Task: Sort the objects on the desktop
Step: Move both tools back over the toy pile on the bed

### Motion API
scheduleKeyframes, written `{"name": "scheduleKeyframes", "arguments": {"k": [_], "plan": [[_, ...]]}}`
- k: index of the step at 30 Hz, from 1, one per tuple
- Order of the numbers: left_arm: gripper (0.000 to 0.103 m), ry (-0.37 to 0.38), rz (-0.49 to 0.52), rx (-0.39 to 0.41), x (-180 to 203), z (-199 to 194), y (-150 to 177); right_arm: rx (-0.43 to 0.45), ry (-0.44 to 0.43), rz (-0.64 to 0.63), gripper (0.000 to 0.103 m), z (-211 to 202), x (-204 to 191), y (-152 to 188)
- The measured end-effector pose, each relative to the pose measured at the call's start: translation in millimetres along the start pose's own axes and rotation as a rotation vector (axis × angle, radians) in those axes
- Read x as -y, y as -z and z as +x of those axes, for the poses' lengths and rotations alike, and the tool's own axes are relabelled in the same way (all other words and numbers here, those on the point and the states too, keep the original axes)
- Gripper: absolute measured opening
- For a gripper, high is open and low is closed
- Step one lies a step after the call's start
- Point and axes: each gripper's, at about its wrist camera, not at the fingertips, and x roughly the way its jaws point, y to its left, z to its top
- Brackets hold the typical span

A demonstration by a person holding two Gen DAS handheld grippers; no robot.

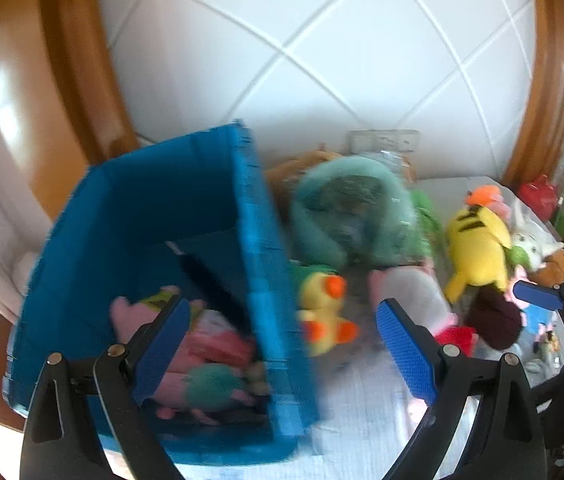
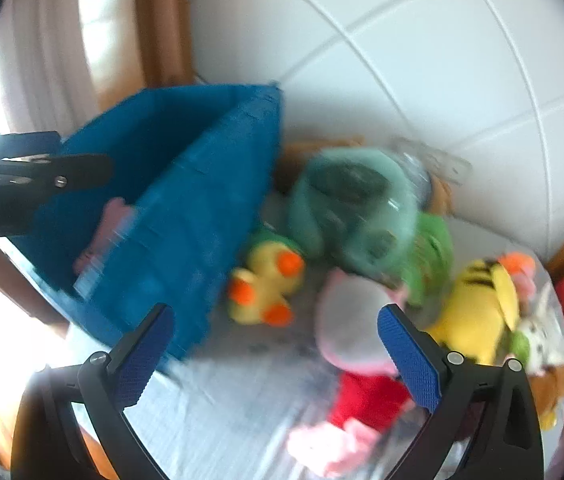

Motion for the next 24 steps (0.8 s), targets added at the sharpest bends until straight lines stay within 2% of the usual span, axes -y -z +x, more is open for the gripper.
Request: {"name": "scheduleKeyframes", "arguments": {"k": [6, 14, 20, 24], "plan": [[0.096, 0.044, 0.006, -0.047, 100.1, 24.5, 22.2, -0.065, 0.038, 0.033, 0.103, -12.1, 99.2, 62.3], [0.096, 0.077, 0.004, -0.169, 195.3, 78.0, 70.9, -0.177, 0.076, 0.099, 0.103, -21.9, 216.5, 158.0], [0.096, 0.103, 0.034, -0.299, 245.3, 135.0, 120.4, -0.247, 0.084, 0.164, 0.103, -26.2, 267.0, 212.4], [0.096, 0.114, 0.04, -0.366, 266.8, 178.8, 149.8, -0.274, 0.099, 0.209, 0.103, -28.6, 284.9, 234.7]]}}
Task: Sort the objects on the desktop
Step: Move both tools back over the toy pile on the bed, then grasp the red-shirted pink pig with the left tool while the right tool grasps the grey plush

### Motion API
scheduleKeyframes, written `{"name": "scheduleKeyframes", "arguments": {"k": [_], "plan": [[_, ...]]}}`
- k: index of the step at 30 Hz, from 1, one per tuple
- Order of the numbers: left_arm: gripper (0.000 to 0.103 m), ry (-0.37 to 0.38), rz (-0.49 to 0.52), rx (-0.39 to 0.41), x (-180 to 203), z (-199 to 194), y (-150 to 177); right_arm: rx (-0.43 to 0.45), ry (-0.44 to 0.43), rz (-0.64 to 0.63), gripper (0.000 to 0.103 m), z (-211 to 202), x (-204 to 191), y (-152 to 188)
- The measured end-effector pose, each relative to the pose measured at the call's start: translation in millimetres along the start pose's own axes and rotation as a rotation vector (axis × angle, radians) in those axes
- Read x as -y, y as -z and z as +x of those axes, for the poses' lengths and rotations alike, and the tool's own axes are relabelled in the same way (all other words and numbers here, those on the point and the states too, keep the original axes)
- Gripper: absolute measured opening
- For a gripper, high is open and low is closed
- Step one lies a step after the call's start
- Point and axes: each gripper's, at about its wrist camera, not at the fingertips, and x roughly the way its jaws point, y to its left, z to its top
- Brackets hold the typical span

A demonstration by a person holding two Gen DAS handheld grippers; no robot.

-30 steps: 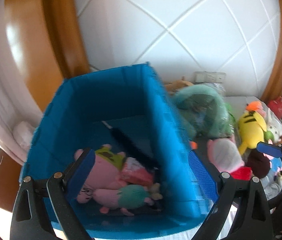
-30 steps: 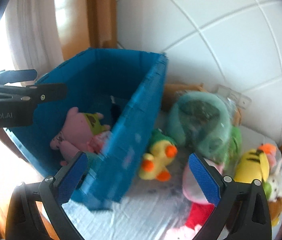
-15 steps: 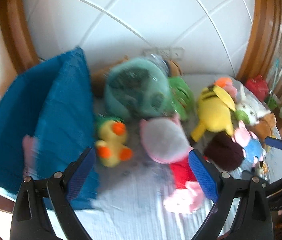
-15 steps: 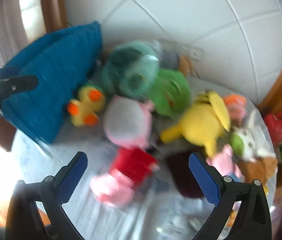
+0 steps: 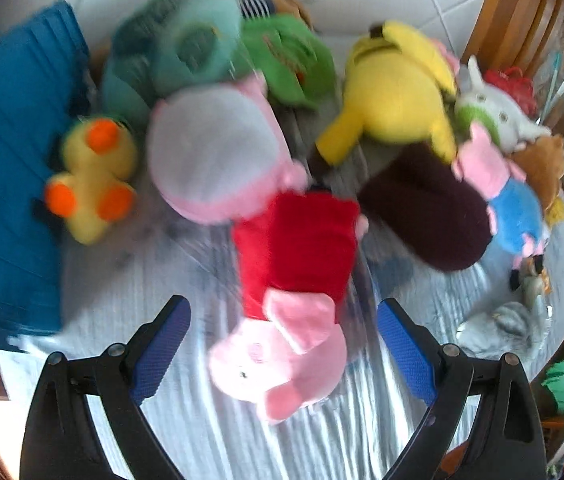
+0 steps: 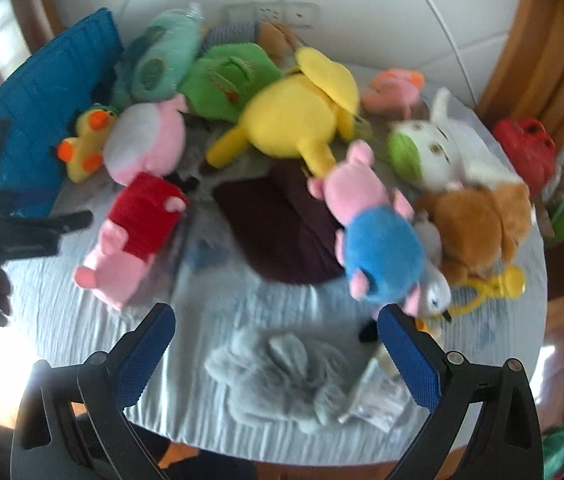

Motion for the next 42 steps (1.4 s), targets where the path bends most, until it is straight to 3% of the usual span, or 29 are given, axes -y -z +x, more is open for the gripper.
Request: {"name": "scheduleKeyframes", "arguments": {"k": [5, 12, 13, 16, 22, 26, 29, 32, 38, 42], "plan": [[0.096, -0.018, 0.026, -0.046, 15.3, 51.9, 3.2, -0.041, 0.03, 0.053, 0.103, 4.7, 20.8, 20.0], [0.092, -0.075, 0.042, -0.113, 15.7, 93.7, 7.9, -0.08, 0.073, 0.106, 0.103, 2.6, 43.6, 43.8], [0.075, -0.075, 0.038, -0.111, 15.3, 92.2, 8.3, -0.084, 0.078, 0.116, 0.103, 2.1, 47.3, 47.5], [0.062, -0.075, 0.029, -0.108, 14.5, 87.5, 9.4, -0.097, 0.092, 0.15, 0.103, 1.8, 60.1, 61.5], [0.058, -0.049, 0.024, -0.106, 17.1, 65.0, 10.0, -0.124, 0.103, 0.195, 0.103, 10.2, 77.3, 89.0], [0.058, -0.018, 0.035, -0.069, 21.3, 39.0, 11.5, -0.129, 0.049, 0.186, 0.103, 24.6, 71.1, 99.1], [0.058, -0.005, 0.038, -0.041, 21.3, 19.6, 13.5, -0.117, 0.001, 0.108, 0.103, 34.7, 48.4, 96.0], [0.058, -0.014, 0.038, -0.029, 15.0, 4.1, 14.8, -0.121, -0.036, -0.054, 0.103, 51.4, 12.7, 86.3], [0.058, -0.04, 0.013, -0.031, 2.6, -9.7, 19.6, -0.15, -0.03, -0.321, 0.103, 93.8, -35.6, 79.4], [0.058, -0.058, -0.014, -0.033, -8.8, -16.7, 27.7, -0.196, -0.029, -0.404, 0.103, 121.3, -42.4, 83.4]]}}
